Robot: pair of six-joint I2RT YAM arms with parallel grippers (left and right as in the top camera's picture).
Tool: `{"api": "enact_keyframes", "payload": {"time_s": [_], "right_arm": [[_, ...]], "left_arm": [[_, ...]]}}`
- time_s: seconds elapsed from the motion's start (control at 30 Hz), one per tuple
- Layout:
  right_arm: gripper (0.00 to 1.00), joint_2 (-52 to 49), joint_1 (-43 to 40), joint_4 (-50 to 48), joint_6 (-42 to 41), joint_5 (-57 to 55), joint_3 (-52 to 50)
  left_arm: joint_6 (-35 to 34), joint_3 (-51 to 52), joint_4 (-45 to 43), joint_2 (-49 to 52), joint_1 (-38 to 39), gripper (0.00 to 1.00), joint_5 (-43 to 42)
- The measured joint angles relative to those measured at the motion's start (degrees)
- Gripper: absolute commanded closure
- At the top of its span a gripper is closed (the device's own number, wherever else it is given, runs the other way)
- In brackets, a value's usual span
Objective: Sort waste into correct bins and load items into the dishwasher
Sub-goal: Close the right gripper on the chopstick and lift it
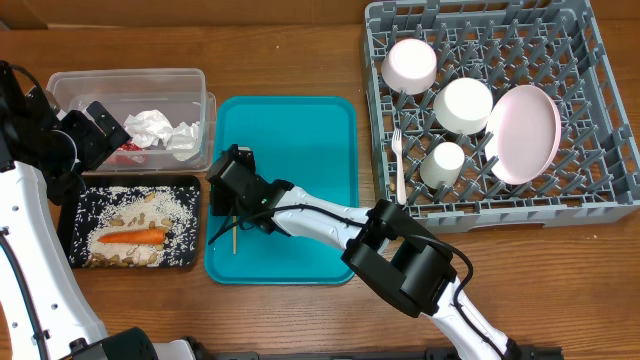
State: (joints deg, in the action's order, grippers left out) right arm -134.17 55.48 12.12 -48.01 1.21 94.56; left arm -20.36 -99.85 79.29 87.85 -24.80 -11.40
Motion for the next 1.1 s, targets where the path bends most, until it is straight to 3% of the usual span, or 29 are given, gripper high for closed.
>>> {"api": "enact_keyframes", "payload": {"time_s": [0.67,0.73,0.8,0.83,0.87,0.9,0.93,1.1], "right_arm": [[0.96,4.4,-6.9,17.7,8.4,1.7,2.5],[0.90,5.3,-7.5,17.5,9.7,3.7,2.5],[0.77,6.6,-7.8,17.4,11.9,6.2,2.5],[0.64,7.8,-7.8,17.5,14.7,7.6,2.5],[0.59,8.4,-7.8,17.4,15.3,8.0,2.5],[0.44,9.3,-7.8,17.6,17.5,8.5,2.5],[0.37,10.2,-7.8,17.7,18.5,8.7,2.5],[0.36,12.7,-7.8,21.8,23.3,4.5,2.6]], "left_arm": [[0.0,0.0,0.0,0.0,0.0,0.00,0.0],[0.0,0.0,0.0,0.0,0.0,0.00,0.0],[0.0,0.0,0.0,0.0,0.0,0.00,0.0],[0.0,0.0,0.0,0.0,0.0,0.00,0.0],[0.0,0.0,0.0,0.0,0.0,0.00,0.0],[0.0,0.0,0.0,0.0,0.0,0.00,0.0],[0.0,0.0,0.0,0.0,0.0,0.00,0.0],[0.0,0.0,0.0,0.0,0.0,0.00,0.0]]}}
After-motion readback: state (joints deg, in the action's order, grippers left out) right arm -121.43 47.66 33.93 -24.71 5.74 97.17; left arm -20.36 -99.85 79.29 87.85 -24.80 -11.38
